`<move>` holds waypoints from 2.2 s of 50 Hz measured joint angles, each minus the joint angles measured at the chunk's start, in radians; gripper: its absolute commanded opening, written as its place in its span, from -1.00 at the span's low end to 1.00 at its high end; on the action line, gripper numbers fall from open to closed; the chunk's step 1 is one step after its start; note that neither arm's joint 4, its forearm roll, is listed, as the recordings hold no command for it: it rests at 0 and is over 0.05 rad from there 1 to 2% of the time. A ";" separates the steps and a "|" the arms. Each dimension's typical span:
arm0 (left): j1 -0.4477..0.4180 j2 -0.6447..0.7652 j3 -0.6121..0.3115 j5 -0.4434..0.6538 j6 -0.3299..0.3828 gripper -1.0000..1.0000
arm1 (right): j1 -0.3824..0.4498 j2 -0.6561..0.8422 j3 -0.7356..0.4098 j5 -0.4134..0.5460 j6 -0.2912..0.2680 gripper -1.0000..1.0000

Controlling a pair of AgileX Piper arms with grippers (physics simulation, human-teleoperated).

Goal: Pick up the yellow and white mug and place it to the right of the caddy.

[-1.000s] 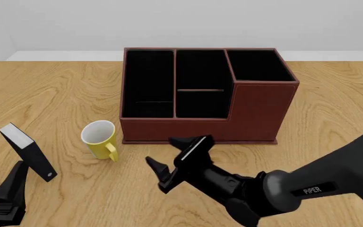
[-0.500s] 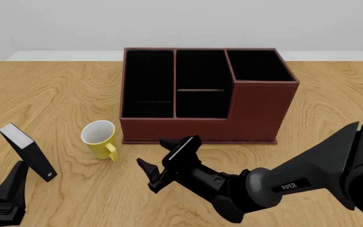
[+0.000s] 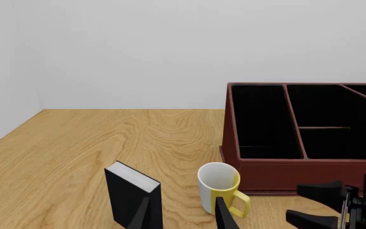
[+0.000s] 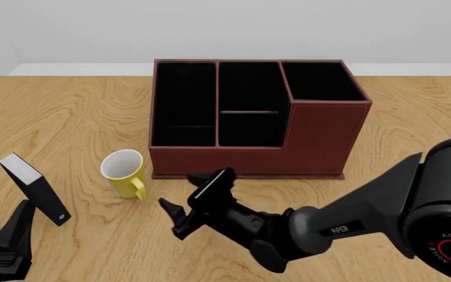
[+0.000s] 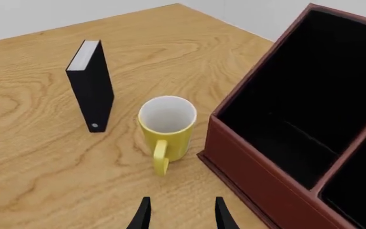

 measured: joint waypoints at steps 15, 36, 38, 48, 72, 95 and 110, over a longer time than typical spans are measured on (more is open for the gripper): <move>0.000 0.000 0.000 0.000 0.000 1.00 | 0.017 0.028 -0.064 0.046 -0.001 1.00; 0.000 0.000 0.000 0.000 0.000 1.00 | 0.032 0.078 -0.142 0.088 0.002 1.00; 0.000 0.000 0.000 0.000 0.000 1.00 | 0.033 0.083 -0.149 0.091 0.002 1.00; 0.000 0.000 0.000 0.000 0.000 1.00 | 0.032 0.100 -0.180 0.106 0.004 1.00; 0.000 0.000 0.000 0.000 0.000 1.00 | 0.036 0.138 -0.252 0.143 0.011 1.00; 0.000 0.000 0.000 0.000 0.000 1.00 | 0.030 0.171 -0.298 0.165 0.025 1.00; 0.000 0.000 0.000 0.000 0.000 1.00 | 0.041 0.201 -0.330 0.176 0.023 1.00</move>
